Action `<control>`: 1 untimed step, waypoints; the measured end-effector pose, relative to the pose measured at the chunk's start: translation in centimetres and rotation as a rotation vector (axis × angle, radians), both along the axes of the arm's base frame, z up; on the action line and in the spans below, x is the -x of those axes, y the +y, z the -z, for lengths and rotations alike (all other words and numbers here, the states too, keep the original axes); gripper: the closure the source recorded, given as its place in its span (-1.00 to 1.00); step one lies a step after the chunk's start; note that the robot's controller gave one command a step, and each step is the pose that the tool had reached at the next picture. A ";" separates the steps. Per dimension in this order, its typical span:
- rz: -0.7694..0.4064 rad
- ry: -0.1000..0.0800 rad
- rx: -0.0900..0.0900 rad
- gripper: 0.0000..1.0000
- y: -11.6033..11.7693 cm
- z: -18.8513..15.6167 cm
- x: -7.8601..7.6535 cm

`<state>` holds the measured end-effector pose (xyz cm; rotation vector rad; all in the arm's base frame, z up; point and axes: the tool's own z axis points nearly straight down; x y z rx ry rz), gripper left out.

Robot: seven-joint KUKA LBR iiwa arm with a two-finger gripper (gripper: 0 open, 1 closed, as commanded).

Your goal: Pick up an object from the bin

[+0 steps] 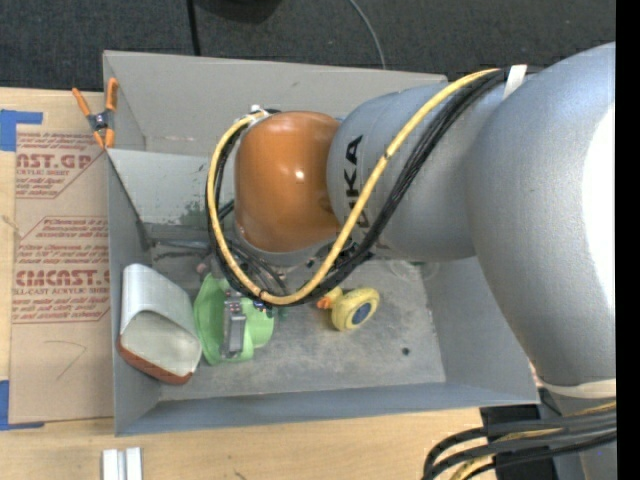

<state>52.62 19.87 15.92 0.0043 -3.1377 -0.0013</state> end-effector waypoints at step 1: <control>0.002 -0.005 -0.001 -1.00 -0.1 -0.4 -0.1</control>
Offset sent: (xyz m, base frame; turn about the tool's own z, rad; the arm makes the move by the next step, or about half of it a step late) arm 0.0261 -0.0456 -0.0600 -0.1561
